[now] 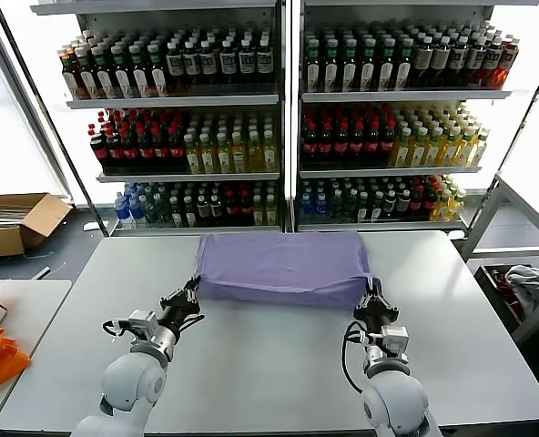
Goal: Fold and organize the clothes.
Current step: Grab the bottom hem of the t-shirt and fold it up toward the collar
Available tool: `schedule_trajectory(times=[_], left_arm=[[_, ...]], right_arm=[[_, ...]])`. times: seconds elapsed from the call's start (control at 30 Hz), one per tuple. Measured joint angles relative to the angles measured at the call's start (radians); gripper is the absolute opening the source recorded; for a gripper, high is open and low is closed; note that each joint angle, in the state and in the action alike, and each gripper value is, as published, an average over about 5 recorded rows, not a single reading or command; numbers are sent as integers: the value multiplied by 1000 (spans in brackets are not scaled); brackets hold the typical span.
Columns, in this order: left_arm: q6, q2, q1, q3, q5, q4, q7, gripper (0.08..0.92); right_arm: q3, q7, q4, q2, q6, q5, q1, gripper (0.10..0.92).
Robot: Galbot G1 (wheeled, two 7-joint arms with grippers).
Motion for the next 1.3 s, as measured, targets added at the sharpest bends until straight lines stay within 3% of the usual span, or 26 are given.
schedule_trajectory(times=[0.7, 0.87, 1.3], left_arm=[[-11, 10, -171, 87, -9, 219, 23, 86], [-8, 7, -186, 90, -3, 235, 18, 141], [20, 17, -179, 69, 15, 225, -4, 512]], right_arm=[[-41, -48, -238, 4, -77, 6, 200, 127], [-38, -36, -266, 23, -82, 31, 225, 256], [-21, 36, -251, 56, -86, 110, 236, 629]])
